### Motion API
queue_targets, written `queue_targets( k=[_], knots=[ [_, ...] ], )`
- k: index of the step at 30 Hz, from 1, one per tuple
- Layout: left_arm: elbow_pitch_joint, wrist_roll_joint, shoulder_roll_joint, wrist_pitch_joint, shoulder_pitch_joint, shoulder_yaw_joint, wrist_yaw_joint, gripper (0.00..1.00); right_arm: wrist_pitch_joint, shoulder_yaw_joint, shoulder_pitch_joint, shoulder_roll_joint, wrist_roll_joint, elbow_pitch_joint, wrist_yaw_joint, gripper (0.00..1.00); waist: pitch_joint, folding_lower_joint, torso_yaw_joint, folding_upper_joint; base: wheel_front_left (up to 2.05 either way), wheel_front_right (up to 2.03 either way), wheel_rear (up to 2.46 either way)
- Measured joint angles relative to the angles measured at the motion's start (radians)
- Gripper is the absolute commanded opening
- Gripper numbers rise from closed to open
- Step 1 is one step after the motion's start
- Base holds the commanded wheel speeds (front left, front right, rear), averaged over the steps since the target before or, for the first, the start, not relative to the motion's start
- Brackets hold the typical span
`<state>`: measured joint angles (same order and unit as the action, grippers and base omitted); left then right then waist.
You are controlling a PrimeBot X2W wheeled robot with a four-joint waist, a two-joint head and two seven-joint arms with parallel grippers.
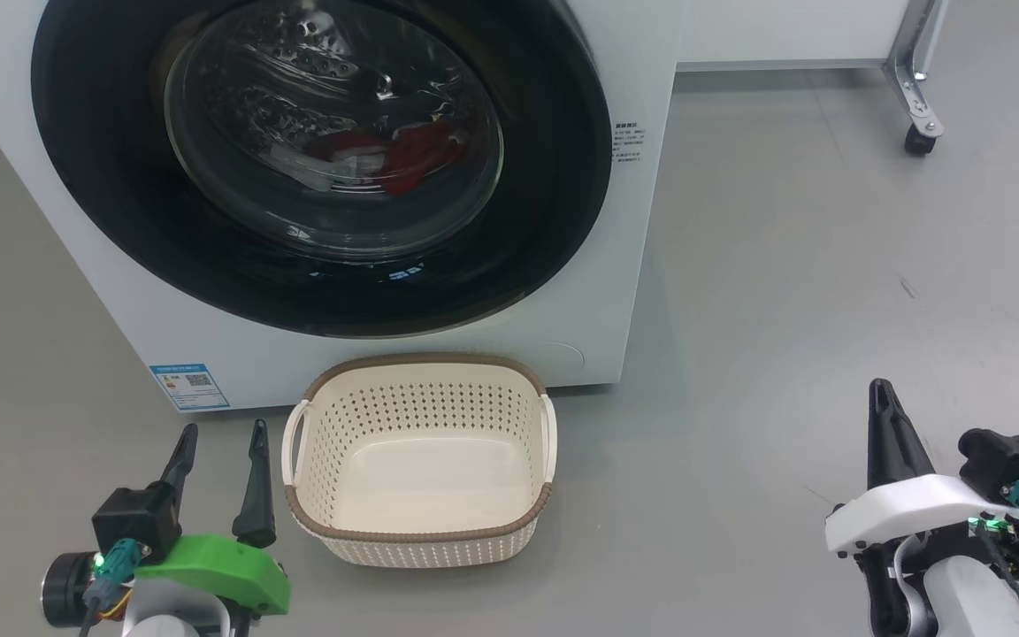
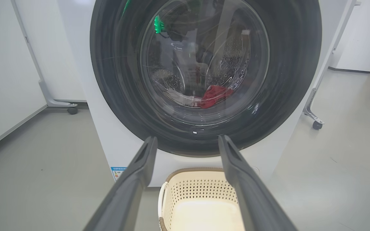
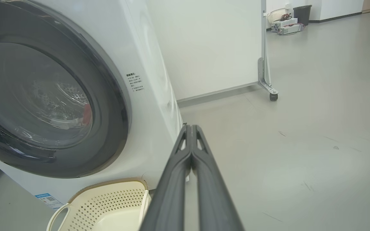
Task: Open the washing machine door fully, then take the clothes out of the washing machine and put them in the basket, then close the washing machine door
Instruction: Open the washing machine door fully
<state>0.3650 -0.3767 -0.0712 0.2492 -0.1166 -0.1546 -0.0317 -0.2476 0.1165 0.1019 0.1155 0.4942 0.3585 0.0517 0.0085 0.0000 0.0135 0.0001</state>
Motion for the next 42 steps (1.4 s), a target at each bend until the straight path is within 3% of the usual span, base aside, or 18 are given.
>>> queue_targets(
  k=[10,14,20,29,42],
  knots=[
    [-0.004,0.0,0.007,0.0,-0.007,0.008,-0.009,1.0,0.0,-0.096,0.001,-0.052,0.248,0.022,0.045,0.0,0.022,0.0,0.005,0.0,0.0,0.0,0.0],
    [-0.015,0.008,0.009,0.0,-0.019,0.012,-0.009,1.0,0.023,-0.144,0.018,-0.068,0.402,0.025,0.061,0.0,0.041,0.0,0.008,0.0,0.0,0.0,0.0],
    [-0.024,0.025,0.014,0.0,-0.038,0.012,-0.015,1.0,0.101,-0.198,0.071,-0.074,0.635,0.028,0.063,0.0,0.073,0.0,0.014,0.0,0.0,0.0,0.0],
    [-0.051,0.032,0.018,0.0,-0.076,0.012,-0.019,1.0,0.256,-0.214,0.198,-0.072,0.853,0.018,0.07,0.0,0.135,0.0,0.026,0.0,0.0,0.0,0.0],
    [-0.078,0.043,0.025,0.003,-0.152,0.006,-0.027,1.0,0.486,-0.239,0.411,-0.041,1.046,0.01,0.07,0.0,0.252,0.0,0.055,0.0,0.0,0.0,0.0]
  ],
)
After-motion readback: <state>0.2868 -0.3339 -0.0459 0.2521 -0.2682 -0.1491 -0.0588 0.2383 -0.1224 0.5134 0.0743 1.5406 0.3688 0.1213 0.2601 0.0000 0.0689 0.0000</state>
